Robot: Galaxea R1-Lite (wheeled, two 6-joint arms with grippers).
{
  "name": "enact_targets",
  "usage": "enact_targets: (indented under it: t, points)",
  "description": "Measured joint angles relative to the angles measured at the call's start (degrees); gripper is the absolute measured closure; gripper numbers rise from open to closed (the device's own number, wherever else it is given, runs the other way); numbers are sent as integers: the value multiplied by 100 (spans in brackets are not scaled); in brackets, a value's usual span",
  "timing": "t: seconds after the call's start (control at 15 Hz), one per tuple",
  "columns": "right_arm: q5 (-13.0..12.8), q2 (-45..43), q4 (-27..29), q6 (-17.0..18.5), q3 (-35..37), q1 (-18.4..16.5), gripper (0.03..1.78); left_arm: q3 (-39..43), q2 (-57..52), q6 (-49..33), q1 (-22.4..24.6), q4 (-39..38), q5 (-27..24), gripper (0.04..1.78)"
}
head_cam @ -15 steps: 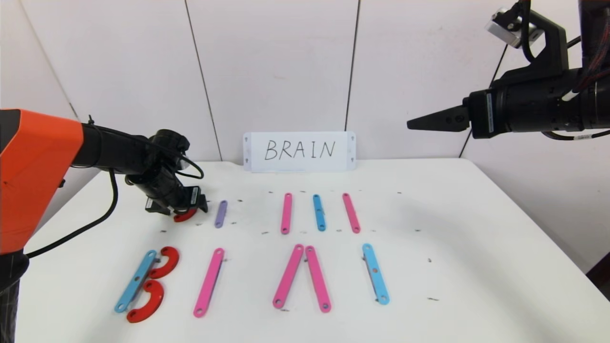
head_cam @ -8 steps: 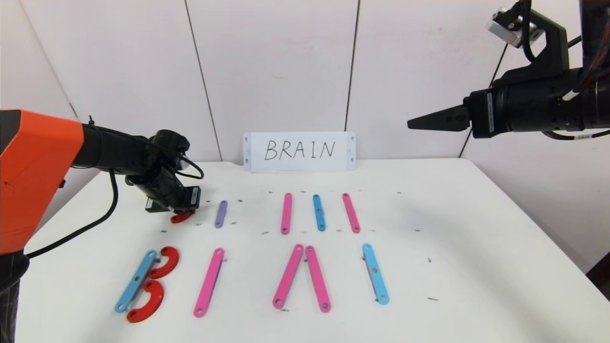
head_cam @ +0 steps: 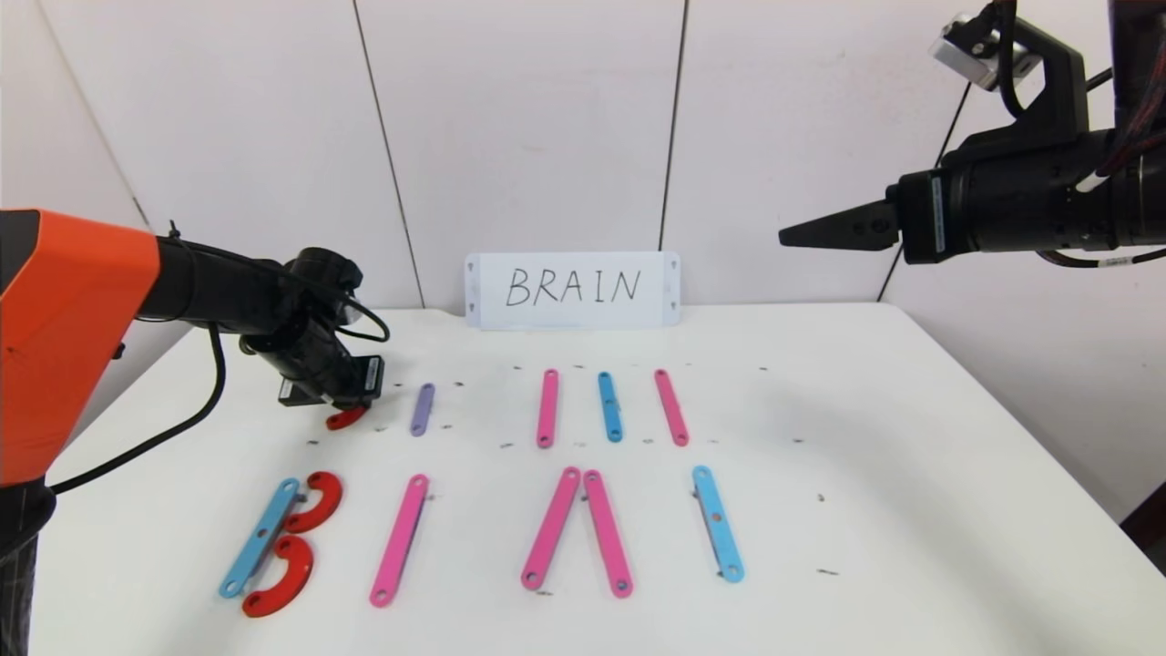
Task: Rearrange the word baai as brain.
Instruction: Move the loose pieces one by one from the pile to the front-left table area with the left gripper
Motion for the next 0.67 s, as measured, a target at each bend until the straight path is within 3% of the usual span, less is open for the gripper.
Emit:
enact_targets:
  t: [0.67]
  points:
    - [-2, -5, 29, -5, 9, 2, 7, 9, -276, 20, -17, 85, -6, 151]
